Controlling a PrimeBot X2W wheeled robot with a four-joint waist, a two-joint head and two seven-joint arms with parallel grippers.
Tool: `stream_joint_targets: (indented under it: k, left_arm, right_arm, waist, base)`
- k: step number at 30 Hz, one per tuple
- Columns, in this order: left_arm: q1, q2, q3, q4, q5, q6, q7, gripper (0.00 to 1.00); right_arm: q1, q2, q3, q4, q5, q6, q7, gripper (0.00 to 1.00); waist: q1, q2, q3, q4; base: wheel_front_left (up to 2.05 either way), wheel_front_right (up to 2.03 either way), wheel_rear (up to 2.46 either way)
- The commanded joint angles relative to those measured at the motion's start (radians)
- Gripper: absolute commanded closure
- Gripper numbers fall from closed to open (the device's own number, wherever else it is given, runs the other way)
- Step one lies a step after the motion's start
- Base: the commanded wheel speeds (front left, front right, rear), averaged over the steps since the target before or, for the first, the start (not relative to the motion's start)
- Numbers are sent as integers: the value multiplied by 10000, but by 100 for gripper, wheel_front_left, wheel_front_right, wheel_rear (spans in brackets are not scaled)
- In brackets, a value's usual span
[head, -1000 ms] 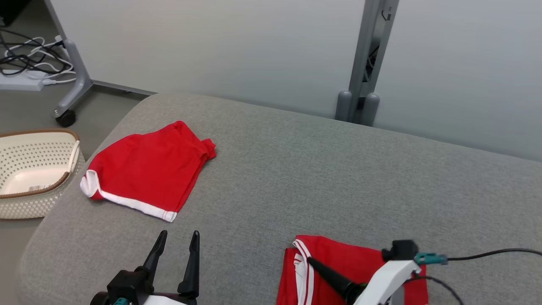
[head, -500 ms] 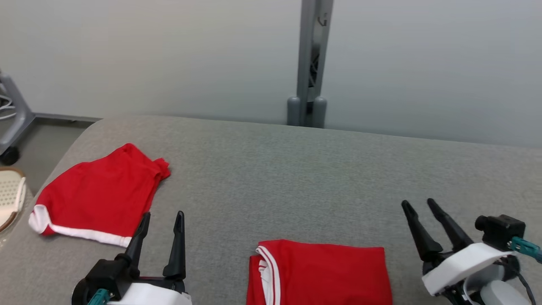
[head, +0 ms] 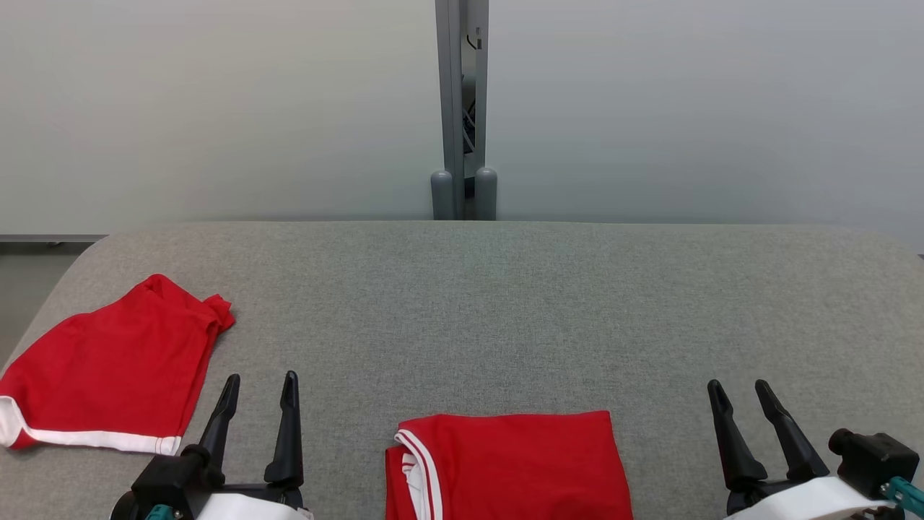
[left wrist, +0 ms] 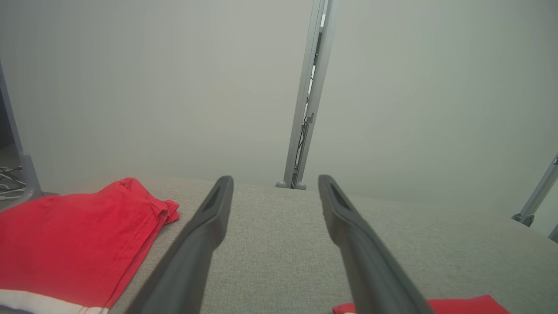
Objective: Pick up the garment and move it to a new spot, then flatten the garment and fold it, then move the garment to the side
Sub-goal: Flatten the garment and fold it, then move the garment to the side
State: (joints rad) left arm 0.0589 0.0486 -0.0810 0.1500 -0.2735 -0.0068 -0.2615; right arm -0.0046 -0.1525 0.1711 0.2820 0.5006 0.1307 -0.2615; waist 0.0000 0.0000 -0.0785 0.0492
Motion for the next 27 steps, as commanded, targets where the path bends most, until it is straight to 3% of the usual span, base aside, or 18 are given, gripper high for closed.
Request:
stream_joint_targets:
  k: [1, 15, 20, 27]
  left_arm:
    - [49, 40, 43, -1, 93, -17, -37, 0]
    - [74, 41, -51, 67, 190, -147, -37, 0]
    - [48, 40, -155, 122, 192, -178, -37, 0]
    - [-188, 47, -301, 294, 289, -206, -37, 0]
  right_arm:
    - [100, 67, -157, -81, -56, 0, -55, 0]
    - [115, 108, -188, -41, -326, 0, -57, 0]
    - [56, -156, 587, 714, 606, 0, 104, 0]
    - [-456, -490, 2094, 1823, 2865, 0, 1435, 0]
  waist:
    - [0, 0, 23, -5]
    - [0, 0, 70, 138]
    - [0, 0, 181, 214]
    - [0, 0, 585, 399]
  base:
    - [0, 0, 0]
    - [0, 0, 0]
    - [0, 0, 0]
    - [0, 0, 0]
